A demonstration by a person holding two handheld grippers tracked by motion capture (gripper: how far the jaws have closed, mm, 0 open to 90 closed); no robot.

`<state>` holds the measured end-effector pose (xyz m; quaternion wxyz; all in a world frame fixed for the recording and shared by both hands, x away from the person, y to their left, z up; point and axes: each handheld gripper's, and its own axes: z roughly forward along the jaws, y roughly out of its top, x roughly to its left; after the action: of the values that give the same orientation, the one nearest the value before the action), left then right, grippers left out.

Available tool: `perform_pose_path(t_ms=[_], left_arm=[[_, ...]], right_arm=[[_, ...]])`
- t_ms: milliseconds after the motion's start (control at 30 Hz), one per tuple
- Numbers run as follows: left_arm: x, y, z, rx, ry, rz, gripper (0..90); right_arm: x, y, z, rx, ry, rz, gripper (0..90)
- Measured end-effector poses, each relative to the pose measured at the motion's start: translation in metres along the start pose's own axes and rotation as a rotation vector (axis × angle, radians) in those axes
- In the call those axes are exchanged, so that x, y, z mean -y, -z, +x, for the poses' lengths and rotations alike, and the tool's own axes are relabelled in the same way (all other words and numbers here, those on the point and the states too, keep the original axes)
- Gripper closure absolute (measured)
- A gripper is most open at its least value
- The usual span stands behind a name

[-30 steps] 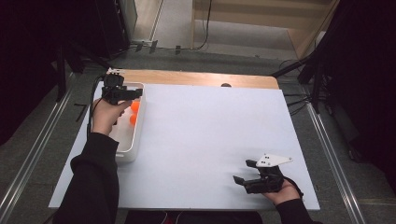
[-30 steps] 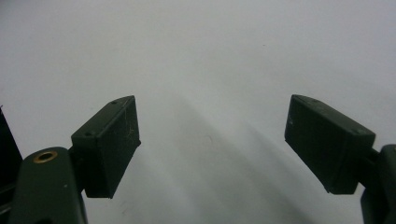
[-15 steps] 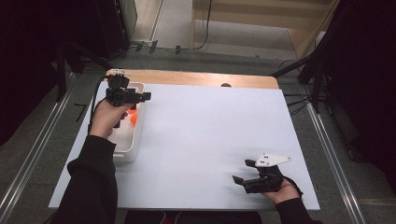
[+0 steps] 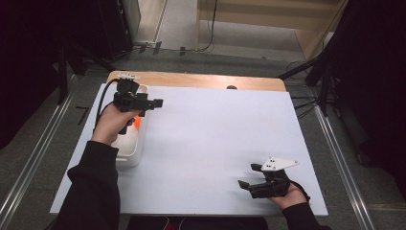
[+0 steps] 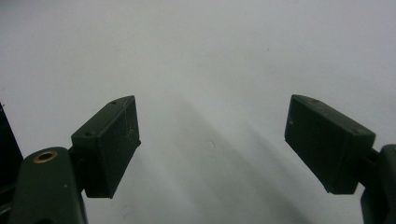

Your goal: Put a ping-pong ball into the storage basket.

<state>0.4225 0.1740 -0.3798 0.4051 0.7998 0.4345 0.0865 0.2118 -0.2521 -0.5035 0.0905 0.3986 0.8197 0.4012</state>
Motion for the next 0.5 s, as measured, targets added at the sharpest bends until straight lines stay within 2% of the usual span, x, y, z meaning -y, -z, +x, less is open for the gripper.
perform_pose_path(t_ms=[267, 500], left_arm=[[0.002, 0.001, -0.014, 0.073, -0.04, 0.002, 24.7], [0.007, 0.002, -0.02, 0.091, -0.072, 0.005, 24.7]], right_arm=[[-0.002, -0.001, 0.0, -0.007, 0.007, -0.006, 16.4], [-0.003, -0.001, 0.0, -0.009, 0.007, -0.005, 16.4]])
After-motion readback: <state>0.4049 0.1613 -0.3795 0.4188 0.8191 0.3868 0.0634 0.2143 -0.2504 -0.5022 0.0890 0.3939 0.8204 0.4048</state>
